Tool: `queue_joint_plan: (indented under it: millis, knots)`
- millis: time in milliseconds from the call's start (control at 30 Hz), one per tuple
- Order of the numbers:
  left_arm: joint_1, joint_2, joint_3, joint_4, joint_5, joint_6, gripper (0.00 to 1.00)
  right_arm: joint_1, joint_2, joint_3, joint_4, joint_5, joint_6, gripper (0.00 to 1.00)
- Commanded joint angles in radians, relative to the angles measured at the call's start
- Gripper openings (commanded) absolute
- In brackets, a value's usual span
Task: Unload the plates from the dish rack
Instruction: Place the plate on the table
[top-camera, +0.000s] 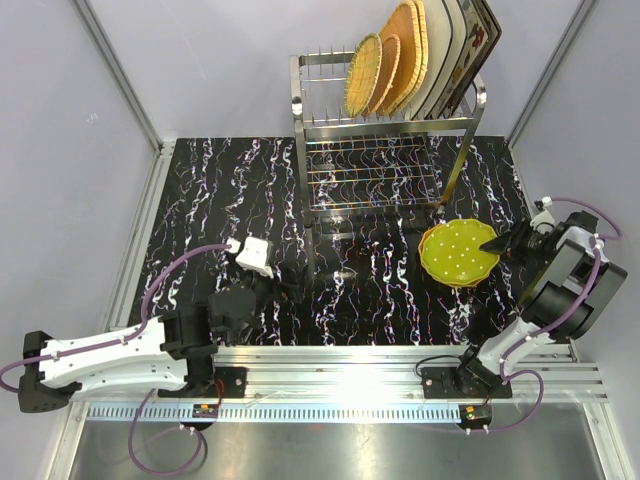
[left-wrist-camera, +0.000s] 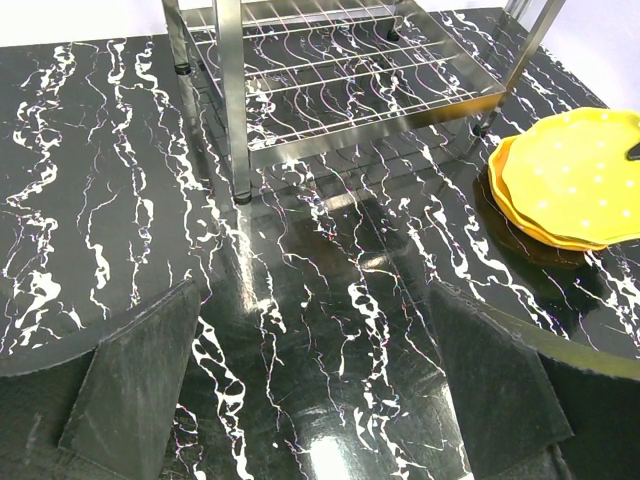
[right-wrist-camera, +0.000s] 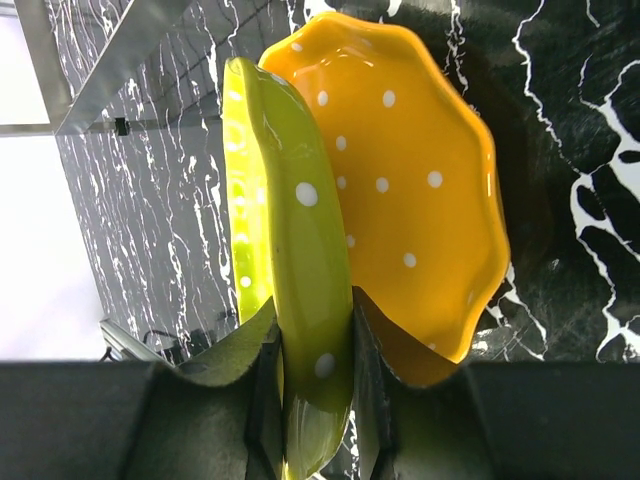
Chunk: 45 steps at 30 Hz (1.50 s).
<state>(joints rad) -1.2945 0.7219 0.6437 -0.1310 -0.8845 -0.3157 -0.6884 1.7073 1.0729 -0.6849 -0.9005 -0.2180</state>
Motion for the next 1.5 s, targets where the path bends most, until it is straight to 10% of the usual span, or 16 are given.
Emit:
queue_joint_plan:
  millis: [0, 367, 967, 1467]
  knots:
    - [0.006, 0.001, 0.010, 0.044, -0.014, -0.033, 0.99, -0.005, 0.006, 0.045, 0.010, -0.090, 0.002, 0.11]
    - [0.006, 0.005, 0.014, 0.042, -0.014, -0.031, 0.99, -0.005, 0.075, 0.073, 0.038, -0.092, 0.009, 0.19]
    - [0.034, 0.057, 0.037, 0.071, 0.028, -0.006, 0.99, 0.009, 0.133, 0.110, -0.025, 0.008, -0.121, 0.70]
    - [0.061, 0.102, 0.062, 0.074, 0.070, 0.018, 0.99, 0.177, 0.061, 0.108, -0.018, 0.323, -0.227, 0.74]
